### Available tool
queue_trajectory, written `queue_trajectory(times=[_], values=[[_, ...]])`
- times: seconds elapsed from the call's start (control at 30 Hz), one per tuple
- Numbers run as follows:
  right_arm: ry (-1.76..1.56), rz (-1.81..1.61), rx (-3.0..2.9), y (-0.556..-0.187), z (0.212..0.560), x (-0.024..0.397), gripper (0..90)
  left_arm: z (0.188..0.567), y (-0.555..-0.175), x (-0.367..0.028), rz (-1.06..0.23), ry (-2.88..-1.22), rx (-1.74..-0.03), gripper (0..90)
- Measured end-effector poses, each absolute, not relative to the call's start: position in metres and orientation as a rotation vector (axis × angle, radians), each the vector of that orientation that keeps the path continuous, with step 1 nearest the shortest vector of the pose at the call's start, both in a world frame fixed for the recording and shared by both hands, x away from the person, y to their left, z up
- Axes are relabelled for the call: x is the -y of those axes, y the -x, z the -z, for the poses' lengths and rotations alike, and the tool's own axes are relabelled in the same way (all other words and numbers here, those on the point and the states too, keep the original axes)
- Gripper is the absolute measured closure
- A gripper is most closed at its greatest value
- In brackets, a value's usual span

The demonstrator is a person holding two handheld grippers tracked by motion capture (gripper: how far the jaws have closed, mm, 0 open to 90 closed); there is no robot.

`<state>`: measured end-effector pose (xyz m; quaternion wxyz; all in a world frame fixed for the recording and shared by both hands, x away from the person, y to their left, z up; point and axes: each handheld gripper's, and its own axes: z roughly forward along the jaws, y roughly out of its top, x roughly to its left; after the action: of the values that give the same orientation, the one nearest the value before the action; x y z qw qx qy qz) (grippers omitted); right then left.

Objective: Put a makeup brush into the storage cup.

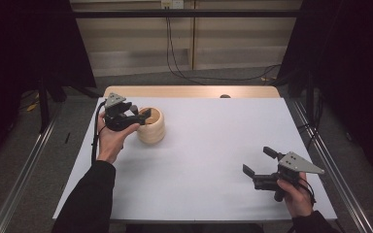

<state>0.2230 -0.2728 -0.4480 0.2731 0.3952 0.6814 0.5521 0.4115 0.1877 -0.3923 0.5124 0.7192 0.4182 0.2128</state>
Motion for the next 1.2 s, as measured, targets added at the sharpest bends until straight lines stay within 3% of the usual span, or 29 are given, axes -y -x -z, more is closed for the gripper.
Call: queue_trajectory(times=[0.13,0.23,1.2], values=[[-1.060,-1.486,-1.830,-0.223,0.448,0.273,0.3,0.393,-0.412,-0.189,-0.499,-1.724,-1.005,3.6],[-1.057,-1.489,-1.827,-0.223,0.448,0.272,0.3,0.390,-0.409,-0.189,-0.510,-1.728,-0.978,2.5],[-1.068,-1.474,-1.818,-0.221,0.446,0.273,0.2,0.390,-0.368,-0.209,-0.531,-1.692,-0.945,2.3]])
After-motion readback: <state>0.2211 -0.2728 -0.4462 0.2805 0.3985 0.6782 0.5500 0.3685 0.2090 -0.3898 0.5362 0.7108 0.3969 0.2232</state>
